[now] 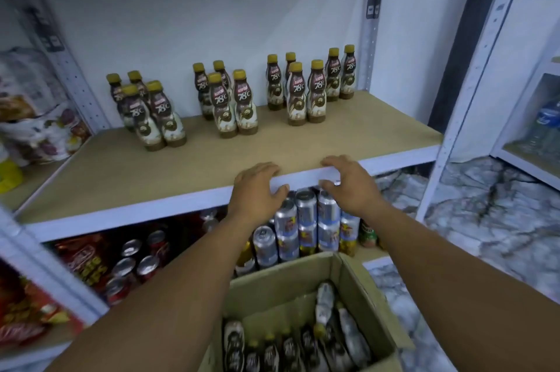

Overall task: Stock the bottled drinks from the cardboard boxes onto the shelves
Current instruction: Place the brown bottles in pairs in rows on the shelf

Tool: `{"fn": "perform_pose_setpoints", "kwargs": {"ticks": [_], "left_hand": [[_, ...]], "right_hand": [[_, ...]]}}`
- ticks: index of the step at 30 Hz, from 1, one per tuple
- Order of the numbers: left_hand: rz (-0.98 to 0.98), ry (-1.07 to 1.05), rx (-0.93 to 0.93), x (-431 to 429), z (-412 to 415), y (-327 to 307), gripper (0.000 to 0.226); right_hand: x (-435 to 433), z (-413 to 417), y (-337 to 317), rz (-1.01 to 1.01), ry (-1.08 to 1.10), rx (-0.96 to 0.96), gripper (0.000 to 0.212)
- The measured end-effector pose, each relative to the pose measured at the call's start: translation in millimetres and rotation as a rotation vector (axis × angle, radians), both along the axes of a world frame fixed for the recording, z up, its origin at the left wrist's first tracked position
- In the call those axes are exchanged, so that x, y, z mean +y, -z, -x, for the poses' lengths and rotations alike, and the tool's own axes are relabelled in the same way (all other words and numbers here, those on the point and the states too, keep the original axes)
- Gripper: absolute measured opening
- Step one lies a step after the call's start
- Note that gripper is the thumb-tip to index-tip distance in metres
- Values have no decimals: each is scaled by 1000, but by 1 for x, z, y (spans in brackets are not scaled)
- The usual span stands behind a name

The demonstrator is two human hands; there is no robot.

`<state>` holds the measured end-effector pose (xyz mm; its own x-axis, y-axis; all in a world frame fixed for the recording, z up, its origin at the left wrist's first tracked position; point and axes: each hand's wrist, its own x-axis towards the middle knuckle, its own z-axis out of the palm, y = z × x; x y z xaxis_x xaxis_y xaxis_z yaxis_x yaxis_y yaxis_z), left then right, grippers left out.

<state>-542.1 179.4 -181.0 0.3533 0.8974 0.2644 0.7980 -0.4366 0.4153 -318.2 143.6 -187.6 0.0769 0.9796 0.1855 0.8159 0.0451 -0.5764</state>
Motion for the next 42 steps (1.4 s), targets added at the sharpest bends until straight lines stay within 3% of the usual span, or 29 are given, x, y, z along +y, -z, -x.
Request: {"fn": "perform_pose_setpoints", "kwargs": {"ticks": [2, 7, 12, 19, 25, 32, 38, 42], "left_hand": [[3, 22, 16, -24, 11, 7, 50], [222, 37, -185, -84, 36, 24, 41], [366, -1, -322, -116, 71, 88, 31], [557, -100, -343, -143, 94, 162, 34], [695, -218, -346, -143, 99, 220, 39], [675, -328, -234, -127, 89, 267, 56], [731, -449, -186, -118, 82, 306, 71], [656, -508, -201, -112, 82, 321, 74]], "right_hand": [[-24, 12, 2, 59, -25, 55, 40], [-80, 26, 17, 246, -51, 47, 45], [-116, 23, 51, 323, -12, 154, 45], [-138, 26, 129, 371, 6, 290, 29], [-131, 32, 191, 451, -11, 391, 37], [-108, 35, 241, 490, -60, 315, 44], [-92, 36, 275, 571, -63, 354, 61], [-82, 32, 294, 561, -75, 400, 66]]}}
